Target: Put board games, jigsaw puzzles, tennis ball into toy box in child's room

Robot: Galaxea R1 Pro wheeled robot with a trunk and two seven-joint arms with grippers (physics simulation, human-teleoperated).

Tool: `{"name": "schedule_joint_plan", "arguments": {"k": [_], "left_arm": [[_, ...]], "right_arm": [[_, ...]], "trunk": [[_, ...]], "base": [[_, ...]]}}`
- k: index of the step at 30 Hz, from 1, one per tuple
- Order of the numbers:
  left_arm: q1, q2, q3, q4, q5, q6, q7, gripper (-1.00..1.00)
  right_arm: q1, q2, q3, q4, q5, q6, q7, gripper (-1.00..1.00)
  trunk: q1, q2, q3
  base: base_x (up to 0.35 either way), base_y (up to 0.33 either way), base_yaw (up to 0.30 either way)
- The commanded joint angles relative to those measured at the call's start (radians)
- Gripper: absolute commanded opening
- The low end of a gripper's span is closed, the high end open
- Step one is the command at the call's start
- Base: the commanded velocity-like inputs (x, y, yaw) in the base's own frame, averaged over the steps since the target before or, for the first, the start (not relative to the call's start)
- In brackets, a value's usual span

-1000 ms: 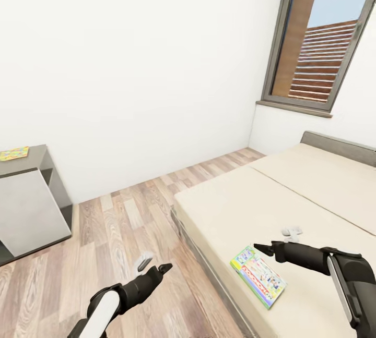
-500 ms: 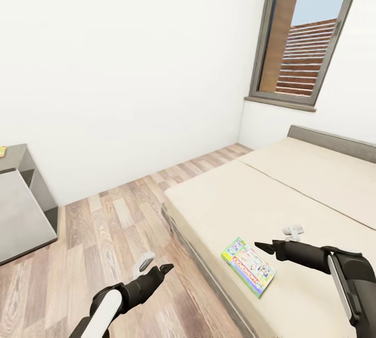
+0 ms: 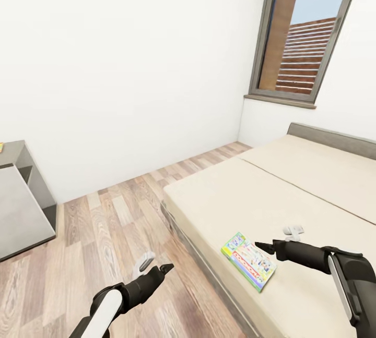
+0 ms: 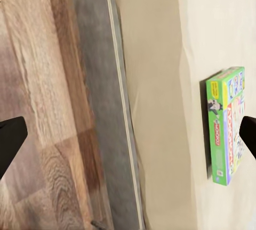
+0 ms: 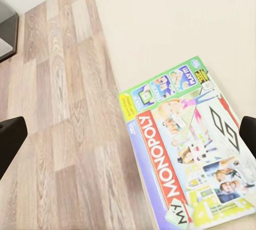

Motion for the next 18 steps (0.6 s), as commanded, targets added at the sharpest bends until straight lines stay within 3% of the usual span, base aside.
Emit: {"name": "schedule_joint_plan", "arguments": {"k": [1,12,18], "left_arm": [[-0.001,0.000,0.000,-0.001,0.011,0.001,0.009,1.00],[-0.001,-0.003,-0.001,0.000,0.014,-0.004,0.009,1.00],[-0.001,-0.013,-0.001,0.000,0.012,-0.006,0.009,1.00]], "right_arm": [[-0.001,0.000,-0.002,-0.001,0.010,0.003,0.010,1.00],[-0.018,-0.001,0.000,0.002,0.013,0.002,0.008,1.00],[-0.092,-0.027,-0.002,0.070,0.013,0.000,0.007,1.00]], "trunk": [[0.004,-0.008,-0.004],[0.046,-0.085,-0.039],[0.069,-0.127,-0.058]], "base": [[0.000,0.000,-0.003],[0.000,0.000,-0.001],[0.000,0.000,0.000]]}}
